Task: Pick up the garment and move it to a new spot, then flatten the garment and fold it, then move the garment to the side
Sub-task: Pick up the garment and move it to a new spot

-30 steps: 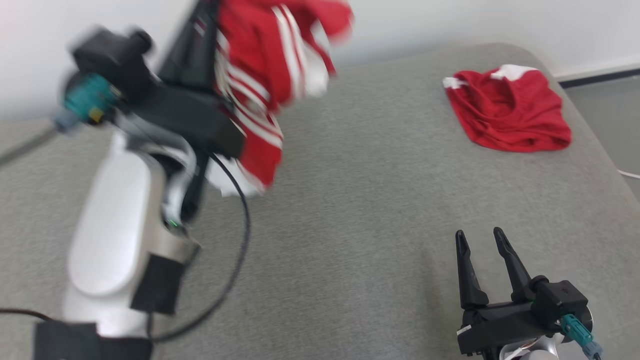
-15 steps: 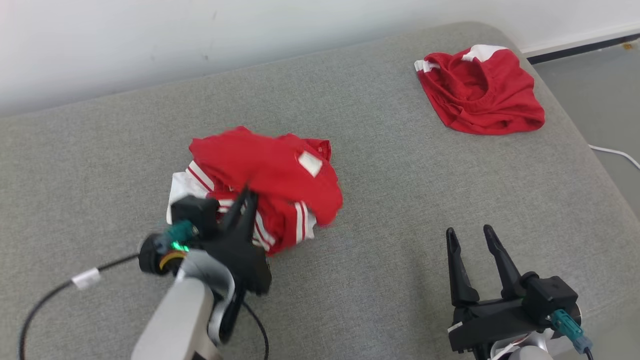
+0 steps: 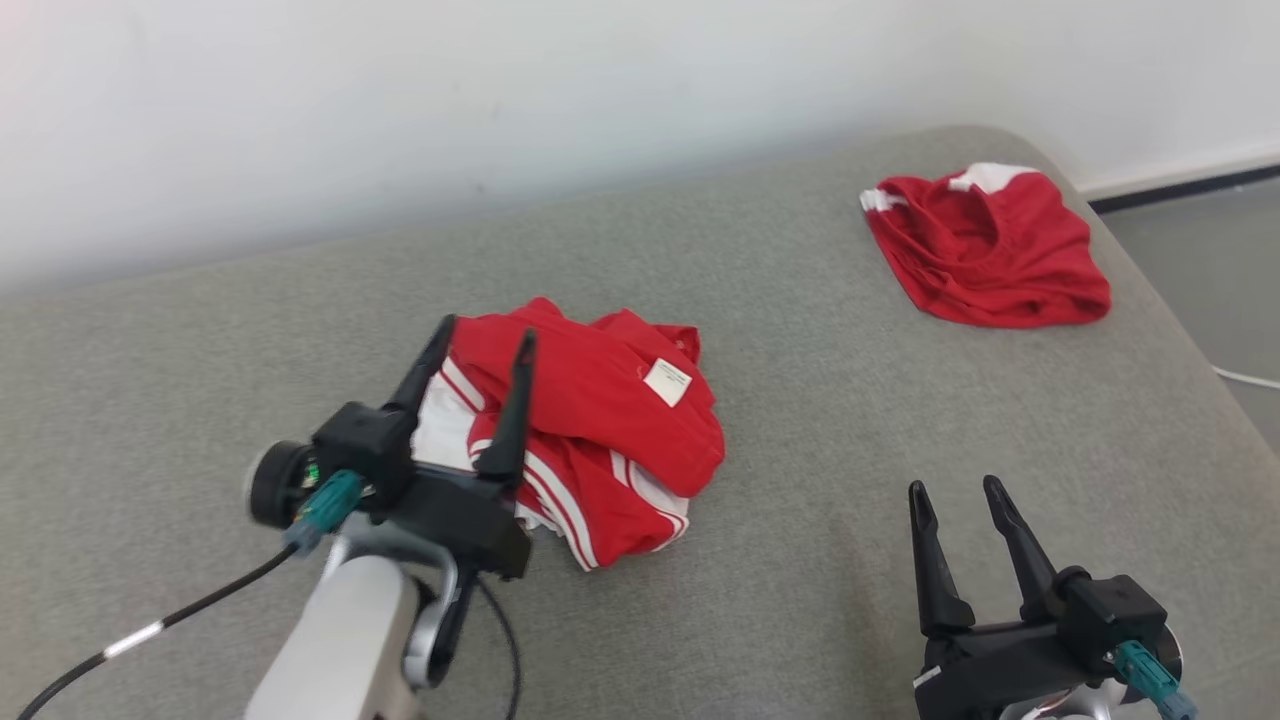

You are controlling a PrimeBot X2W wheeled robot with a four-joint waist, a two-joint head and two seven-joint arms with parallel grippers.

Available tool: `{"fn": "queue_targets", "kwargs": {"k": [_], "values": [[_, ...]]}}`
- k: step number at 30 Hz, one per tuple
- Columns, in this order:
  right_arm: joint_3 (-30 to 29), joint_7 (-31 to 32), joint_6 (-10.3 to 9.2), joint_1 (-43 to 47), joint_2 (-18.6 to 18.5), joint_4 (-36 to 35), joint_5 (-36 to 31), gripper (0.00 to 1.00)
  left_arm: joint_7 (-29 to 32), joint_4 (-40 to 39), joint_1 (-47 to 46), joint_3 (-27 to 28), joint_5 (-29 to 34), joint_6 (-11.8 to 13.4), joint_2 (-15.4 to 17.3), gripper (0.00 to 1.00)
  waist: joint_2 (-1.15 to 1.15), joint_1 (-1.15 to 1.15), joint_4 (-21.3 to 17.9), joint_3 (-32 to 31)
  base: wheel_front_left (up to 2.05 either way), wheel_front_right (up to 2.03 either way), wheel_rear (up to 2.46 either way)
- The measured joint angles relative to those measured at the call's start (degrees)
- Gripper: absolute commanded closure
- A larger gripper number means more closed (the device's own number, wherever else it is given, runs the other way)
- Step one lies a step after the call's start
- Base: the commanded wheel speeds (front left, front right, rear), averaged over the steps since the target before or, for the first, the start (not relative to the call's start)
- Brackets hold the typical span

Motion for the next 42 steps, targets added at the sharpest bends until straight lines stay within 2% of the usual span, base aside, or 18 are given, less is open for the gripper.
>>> {"fn": "queue_targets", "kwargs": {"k": [12, 19, 24, 30, 35, 42], "values": [[-1.9, 0.0, 0.00, 2.1, -0.2, -0.8, -0.7, 0.00, -0.2, -8.9, 11.3, 6.3, -0.8, 5.0, 8.6, 0.00, 0.00, 0.00, 6.7, -3.9, 0.00, 0.00, 0.00], [-2.0, 0.0, 0.00, 2.9, -0.1, -1.3, -0.8, 0.00, -0.8, -14.5, 20.5, 10.4, -1.8, 6.6, 11.2, 0.00, 0.00, -0.01, 9.9, -5.3, 0.00, 0.00, 0.00], [-2.0, 0.0, 0.00, 3.2, -0.2, -1.3, -0.8, 0.00, -1.1, -16.8, 26.2, 12.8, -2.8, 8.2, 11.1, 0.00, 0.00, 0.00, 11.0, -6.1, 0.00, 0.00, 0.00], [-1.9, 0.0, 0.00, 3.9, -0.5, -1.3, -0.8, 0.00, -1.2, -18.8, 30.1, 15.0, -2.2, 10.0, 9.2, 0.00, 0.00, 0.00, 11.3, -6.9, 0.00, 0.00, 0.00], [-1.5, 0.0, 0.00, 4.2, -0.4, -1.2, -0.8, 0.00, -1.2, -18.7, 32.2, 15.9, -0.2, 9.7, 8.3, 0.00, 0.00, 0.00, 10.8, -7.2, 0.00, 0.00, 0.00], [-1.5, 0.0, 0.00, 4.8, -0.5, -1.0, -1.0, 0.00, -1.2, -17.5, 33.3, 16.4, 2.7, 7.9, 8.7, 0.00, 0.00, 0.00, 10.0, -7.4, 0.00, 0.00, 0.00]]}}
